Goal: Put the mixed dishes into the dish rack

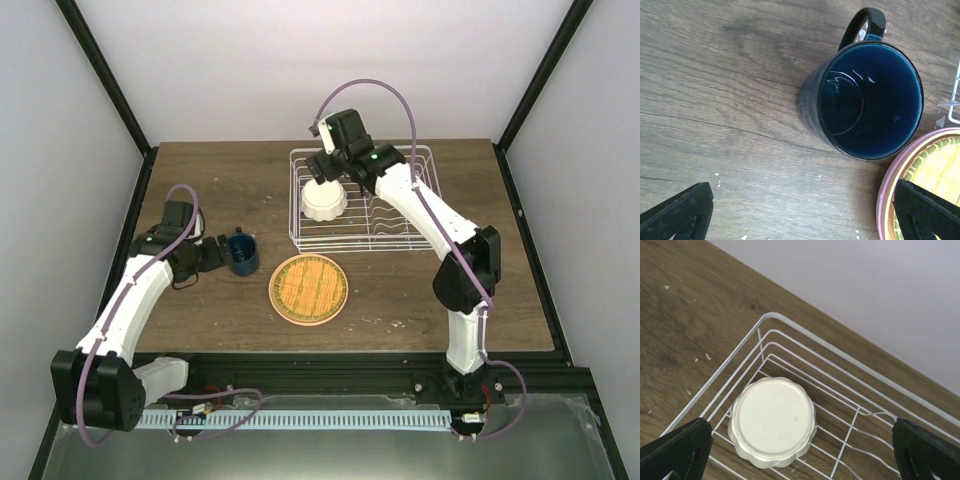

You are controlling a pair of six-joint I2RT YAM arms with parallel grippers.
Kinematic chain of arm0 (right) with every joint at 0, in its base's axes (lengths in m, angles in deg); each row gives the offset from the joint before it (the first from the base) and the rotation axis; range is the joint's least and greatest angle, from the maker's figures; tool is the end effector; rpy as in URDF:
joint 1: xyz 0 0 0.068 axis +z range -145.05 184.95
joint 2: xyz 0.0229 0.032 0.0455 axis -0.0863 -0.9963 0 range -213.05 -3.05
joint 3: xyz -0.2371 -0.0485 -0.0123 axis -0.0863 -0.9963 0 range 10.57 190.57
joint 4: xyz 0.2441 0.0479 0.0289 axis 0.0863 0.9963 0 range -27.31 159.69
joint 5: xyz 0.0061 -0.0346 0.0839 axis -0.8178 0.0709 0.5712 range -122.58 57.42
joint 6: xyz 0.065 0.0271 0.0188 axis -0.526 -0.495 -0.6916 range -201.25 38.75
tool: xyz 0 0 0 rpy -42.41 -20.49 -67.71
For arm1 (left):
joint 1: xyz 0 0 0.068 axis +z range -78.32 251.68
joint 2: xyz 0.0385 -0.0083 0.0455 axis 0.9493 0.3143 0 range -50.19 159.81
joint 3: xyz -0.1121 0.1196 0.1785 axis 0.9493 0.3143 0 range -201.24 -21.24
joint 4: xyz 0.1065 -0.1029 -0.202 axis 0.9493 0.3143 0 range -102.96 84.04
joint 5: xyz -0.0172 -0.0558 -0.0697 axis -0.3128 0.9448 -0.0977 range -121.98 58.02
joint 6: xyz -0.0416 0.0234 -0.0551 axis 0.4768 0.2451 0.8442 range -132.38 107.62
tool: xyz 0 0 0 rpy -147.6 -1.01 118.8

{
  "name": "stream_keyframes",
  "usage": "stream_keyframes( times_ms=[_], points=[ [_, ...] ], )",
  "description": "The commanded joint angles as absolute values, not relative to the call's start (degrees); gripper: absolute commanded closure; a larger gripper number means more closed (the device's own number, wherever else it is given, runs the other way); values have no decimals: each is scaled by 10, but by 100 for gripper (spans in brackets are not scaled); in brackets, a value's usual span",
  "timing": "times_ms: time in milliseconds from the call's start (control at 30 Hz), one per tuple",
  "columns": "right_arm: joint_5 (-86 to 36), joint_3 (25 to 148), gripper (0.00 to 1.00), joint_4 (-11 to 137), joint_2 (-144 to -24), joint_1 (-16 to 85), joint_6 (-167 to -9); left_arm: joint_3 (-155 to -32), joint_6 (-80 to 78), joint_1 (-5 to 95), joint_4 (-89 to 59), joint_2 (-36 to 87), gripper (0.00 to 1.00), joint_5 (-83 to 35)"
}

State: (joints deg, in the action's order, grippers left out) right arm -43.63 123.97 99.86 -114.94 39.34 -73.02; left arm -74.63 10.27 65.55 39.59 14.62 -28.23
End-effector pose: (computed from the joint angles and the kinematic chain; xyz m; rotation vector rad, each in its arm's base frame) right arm 0.3753 0.2427 0.3173 -0.6908 2.0681 0.0477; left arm 0.2189 -0.0275 0.2156 -0.3688 2.6824 -0.2413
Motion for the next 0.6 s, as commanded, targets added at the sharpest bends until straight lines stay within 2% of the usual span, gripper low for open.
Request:
stream_keyframes(
  times_ms=[0, 467, 567],
  points=[
    [-421, 1213, 1, 1008, -1121, 396, -746, -748, 150, 635, 370, 184, 0, -278],
    [-436, 1124, 0, 973, -1076, 396, -721, -776, 257, 621, 310, 313, 1, -309],
    [-435, 1122, 0, 970, -1078, 396, -718, -781, 260, 618, 298, 335, 10, -296]
  ],
)
